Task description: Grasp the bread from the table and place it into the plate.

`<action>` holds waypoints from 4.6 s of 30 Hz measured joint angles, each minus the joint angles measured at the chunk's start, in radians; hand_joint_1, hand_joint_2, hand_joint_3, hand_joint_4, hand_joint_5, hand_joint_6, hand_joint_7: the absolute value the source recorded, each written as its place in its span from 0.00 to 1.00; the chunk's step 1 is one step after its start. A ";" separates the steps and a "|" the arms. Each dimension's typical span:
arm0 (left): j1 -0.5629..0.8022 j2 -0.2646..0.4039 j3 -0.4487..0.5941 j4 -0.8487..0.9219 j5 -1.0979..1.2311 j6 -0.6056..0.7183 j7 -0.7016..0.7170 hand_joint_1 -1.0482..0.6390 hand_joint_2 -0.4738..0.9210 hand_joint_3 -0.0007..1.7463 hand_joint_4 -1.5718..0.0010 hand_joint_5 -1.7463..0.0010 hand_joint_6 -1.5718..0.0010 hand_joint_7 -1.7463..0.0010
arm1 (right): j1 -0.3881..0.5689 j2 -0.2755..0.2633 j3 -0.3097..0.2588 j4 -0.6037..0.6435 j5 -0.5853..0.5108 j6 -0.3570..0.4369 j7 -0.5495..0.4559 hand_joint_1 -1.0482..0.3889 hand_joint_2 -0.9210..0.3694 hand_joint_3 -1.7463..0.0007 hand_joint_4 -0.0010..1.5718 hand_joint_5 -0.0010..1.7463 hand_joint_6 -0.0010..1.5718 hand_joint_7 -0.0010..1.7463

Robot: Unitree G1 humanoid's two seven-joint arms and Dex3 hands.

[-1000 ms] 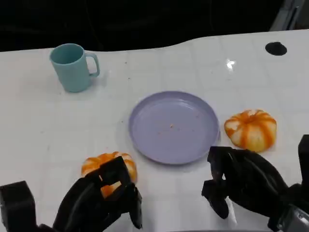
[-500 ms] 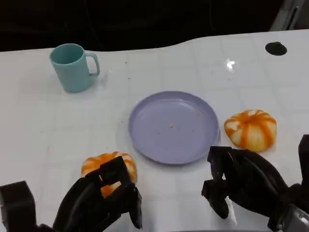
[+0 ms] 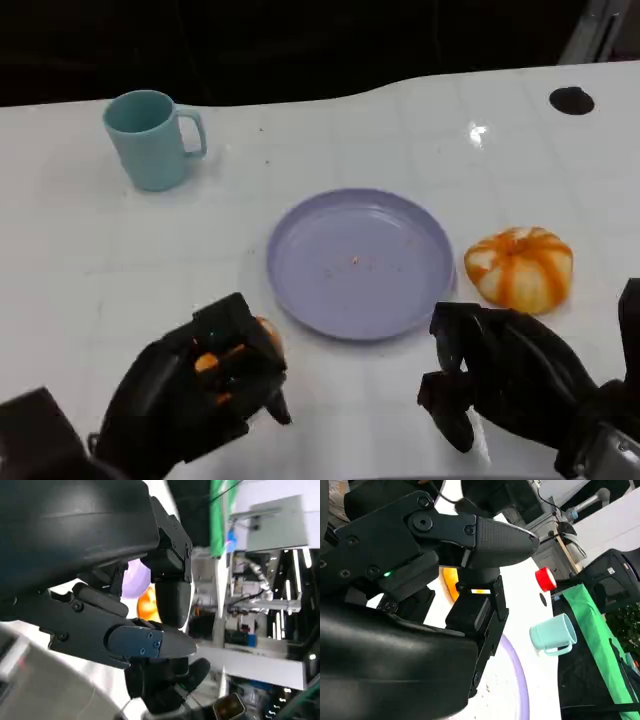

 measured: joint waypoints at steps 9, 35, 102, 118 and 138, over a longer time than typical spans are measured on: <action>-0.010 0.090 0.003 -0.068 0.294 -0.104 0.120 0.22 1.00 0.04 0.87 0.46 0.76 0.88 | 0.000 0.001 0.001 0.000 0.000 0.000 0.000 0.07 0.18 0.57 0.81 0.93 0.68 0.90; -0.232 0.338 -0.228 -0.086 1.213 0.252 0.109 0.14 1.00 0.02 0.86 0.80 0.82 0.99 | 0.001 0.002 0.001 -0.003 0.000 0.001 0.006 0.06 0.16 0.60 0.81 0.93 0.70 0.88; -0.301 0.365 -0.206 0.087 1.100 0.142 0.646 0.50 0.66 0.65 0.45 0.00 0.58 0.01 | 0.013 0.005 -0.003 -0.045 0.006 0.037 -0.016 0.07 0.18 0.59 0.81 0.93 0.69 0.89; -0.696 0.216 -0.308 0.535 1.003 -0.075 0.673 0.48 0.58 0.73 0.39 0.00 0.53 0.06 | 0.017 0.001 0.001 -0.031 0.004 0.036 -0.002 0.06 0.21 0.54 0.81 0.94 0.69 0.89; -0.952 0.033 -0.426 1.047 0.977 -0.124 0.680 0.40 0.90 0.28 0.61 0.27 0.51 0.75 | 0.030 -0.004 0.000 -0.041 0.008 0.037 0.008 0.07 0.21 0.53 0.82 0.93 0.70 0.88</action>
